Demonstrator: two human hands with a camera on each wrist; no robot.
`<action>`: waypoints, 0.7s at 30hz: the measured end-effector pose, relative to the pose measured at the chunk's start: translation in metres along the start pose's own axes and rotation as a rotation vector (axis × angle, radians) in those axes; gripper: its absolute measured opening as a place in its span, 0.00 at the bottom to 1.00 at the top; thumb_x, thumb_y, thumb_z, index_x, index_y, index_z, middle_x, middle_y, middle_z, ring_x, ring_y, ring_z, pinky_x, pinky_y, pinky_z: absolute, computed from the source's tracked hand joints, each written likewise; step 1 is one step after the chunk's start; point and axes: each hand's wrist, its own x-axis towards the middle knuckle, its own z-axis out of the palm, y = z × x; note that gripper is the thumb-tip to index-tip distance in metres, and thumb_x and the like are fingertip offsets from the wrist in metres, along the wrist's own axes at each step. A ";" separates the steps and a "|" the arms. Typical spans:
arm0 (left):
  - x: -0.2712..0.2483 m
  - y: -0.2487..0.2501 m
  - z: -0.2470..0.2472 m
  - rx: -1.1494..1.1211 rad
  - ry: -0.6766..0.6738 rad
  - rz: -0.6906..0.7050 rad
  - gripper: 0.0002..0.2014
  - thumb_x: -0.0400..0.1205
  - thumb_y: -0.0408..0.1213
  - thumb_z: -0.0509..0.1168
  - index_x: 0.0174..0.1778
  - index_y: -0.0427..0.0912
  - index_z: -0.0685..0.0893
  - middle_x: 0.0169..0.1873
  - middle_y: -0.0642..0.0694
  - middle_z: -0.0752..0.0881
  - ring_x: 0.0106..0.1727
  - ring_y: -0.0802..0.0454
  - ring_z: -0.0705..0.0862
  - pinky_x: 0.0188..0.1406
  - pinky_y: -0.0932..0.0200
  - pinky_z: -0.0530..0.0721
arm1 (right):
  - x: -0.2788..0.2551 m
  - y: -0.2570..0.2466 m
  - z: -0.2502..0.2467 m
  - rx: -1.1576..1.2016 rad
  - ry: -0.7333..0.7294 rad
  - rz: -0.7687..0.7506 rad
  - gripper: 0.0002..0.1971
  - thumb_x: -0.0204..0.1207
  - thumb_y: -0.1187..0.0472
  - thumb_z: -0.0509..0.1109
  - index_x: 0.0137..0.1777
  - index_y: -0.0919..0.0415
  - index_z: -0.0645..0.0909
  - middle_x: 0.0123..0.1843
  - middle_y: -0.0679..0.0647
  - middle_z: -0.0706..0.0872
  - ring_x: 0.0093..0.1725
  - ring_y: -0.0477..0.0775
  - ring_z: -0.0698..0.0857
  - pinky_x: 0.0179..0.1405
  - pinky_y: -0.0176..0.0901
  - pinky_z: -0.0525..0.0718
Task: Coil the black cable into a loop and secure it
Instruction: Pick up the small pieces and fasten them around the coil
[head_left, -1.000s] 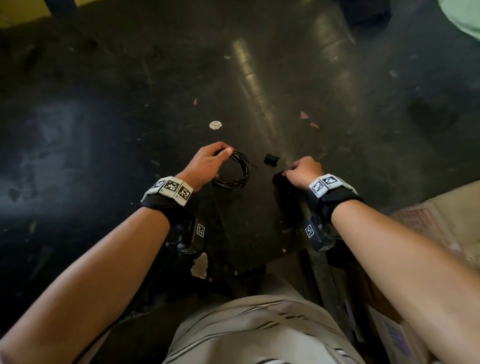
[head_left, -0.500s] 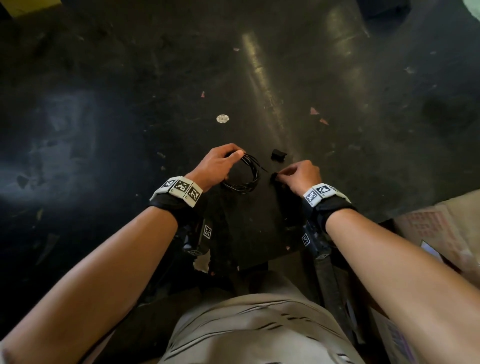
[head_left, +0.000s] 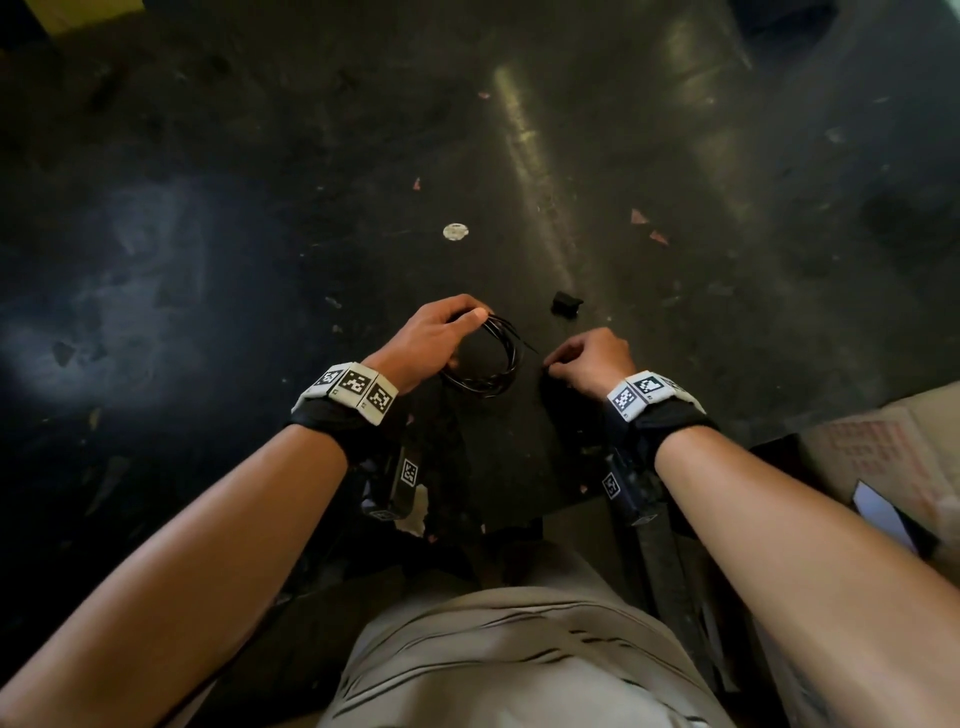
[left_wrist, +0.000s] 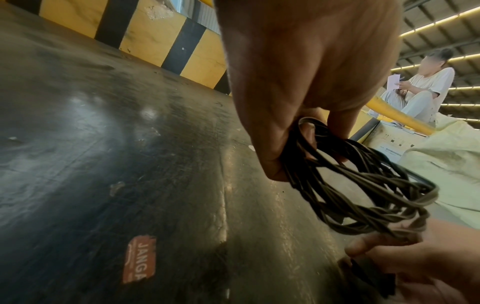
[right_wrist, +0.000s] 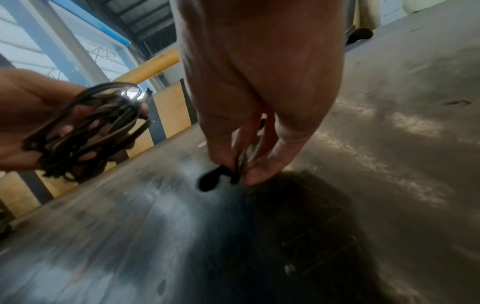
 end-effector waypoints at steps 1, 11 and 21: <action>-0.002 -0.001 -0.001 -0.010 -0.005 0.010 0.11 0.90 0.46 0.59 0.61 0.50 0.85 0.44 0.44 0.82 0.34 0.57 0.78 0.36 0.55 0.79 | -0.001 -0.003 -0.001 0.023 -0.022 0.012 0.04 0.74 0.60 0.80 0.46 0.52 0.94 0.47 0.51 0.95 0.45 0.48 0.91 0.51 0.39 0.88; -0.028 -0.018 -0.019 -0.125 0.009 0.013 0.11 0.89 0.47 0.61 0.57 0.52 0.88 0.53 0.33 0.86 0.46 0.41 0.77 0.37 0.55 0.79 | -0.008 -0.055 -0.014 0.311 -0.158 -0.036 0.01 0.74 0.67 0.79 0.42 0.63 0.89 0.39 0.61 0.94 0.39 0.56 0.94 0.51 0.55 0.94; -0.053 -0.025 -0.052 -0.240 0.019 0.044 0.10 0.89 0.45 0.61 0.56 0.50 0.89 0.52 0.38 0.81 0.46 0.41 0.75 0.35 0.57 0.76 | -0.012 -0.093 -0.004 0.198 -0.283 -0.153 0.06 0.78 0.61 0.78 0.51 0.61 0.92 0.49 0.62 0.95 0.43 0.53 0.94 0.57 0.52 0.92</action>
